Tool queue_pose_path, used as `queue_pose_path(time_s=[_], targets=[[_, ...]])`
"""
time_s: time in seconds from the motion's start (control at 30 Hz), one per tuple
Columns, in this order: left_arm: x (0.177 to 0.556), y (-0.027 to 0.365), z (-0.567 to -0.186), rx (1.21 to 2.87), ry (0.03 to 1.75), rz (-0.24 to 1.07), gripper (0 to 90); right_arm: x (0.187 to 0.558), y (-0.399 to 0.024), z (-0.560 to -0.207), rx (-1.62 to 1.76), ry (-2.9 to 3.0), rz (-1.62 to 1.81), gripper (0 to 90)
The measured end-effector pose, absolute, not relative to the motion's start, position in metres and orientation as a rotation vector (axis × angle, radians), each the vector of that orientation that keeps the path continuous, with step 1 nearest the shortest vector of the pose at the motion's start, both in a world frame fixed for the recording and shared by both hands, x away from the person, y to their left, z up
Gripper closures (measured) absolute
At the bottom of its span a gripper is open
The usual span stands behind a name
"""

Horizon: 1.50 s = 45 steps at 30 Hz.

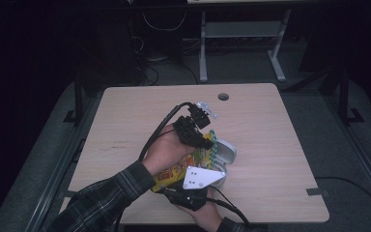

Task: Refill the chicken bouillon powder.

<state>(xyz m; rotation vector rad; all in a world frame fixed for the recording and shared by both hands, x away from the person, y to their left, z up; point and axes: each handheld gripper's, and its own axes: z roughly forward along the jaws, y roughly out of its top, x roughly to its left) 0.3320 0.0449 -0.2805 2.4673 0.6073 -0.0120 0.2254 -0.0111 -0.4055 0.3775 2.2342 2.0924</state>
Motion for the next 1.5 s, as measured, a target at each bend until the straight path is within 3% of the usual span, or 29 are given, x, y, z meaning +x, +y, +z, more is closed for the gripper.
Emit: queue_pose_path(time_s=[0.9, 1.5], targets=[[0.322, 0.068, -0.272, 2.392, 0.591, -0.023, 90.0, 0.228, -0.005, -0.413, 0.364, 2.29, 2.052, 90.0], [0.319, 0.104, -0.261, 2.284, 0.581, -0.014, 90.0, 0.229, -0.001, -0.42, 0.386, 2.339, 2.013, 90.0]])
